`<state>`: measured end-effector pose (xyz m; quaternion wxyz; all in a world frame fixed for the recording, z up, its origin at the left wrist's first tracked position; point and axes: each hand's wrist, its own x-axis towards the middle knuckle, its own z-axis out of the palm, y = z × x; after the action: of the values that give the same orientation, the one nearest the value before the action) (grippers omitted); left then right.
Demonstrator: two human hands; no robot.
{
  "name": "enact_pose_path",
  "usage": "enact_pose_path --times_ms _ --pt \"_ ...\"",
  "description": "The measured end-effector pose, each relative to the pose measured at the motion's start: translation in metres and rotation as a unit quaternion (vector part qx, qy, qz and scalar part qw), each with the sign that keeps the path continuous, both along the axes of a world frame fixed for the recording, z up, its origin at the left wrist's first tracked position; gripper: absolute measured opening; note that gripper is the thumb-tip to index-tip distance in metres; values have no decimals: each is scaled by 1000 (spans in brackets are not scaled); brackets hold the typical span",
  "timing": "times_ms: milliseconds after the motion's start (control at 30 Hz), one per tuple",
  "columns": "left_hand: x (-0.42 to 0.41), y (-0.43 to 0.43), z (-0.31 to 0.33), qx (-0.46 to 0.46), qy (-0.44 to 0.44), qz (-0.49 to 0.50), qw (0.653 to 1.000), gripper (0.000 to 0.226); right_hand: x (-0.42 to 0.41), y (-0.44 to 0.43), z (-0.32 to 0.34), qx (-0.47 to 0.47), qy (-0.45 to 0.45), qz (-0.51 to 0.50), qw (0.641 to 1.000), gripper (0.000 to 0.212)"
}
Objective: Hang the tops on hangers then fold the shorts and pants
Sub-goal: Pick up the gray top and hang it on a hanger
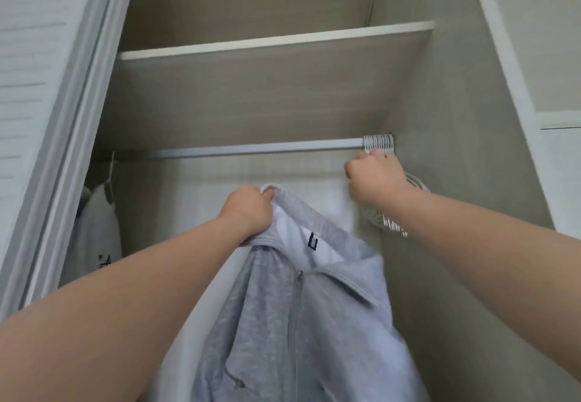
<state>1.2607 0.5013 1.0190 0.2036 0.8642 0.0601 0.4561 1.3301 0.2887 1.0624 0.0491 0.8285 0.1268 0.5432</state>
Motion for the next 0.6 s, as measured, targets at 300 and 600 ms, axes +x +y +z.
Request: enact_pose_path --times_ms 300,600 --pt "34 -33 1 59 25 18 998 40 40 -23 10 70 38 -101 992 41" --pt "12 -9 -9 55 49 51 996 37 44 -25 18 132 -11 -51 990 40"
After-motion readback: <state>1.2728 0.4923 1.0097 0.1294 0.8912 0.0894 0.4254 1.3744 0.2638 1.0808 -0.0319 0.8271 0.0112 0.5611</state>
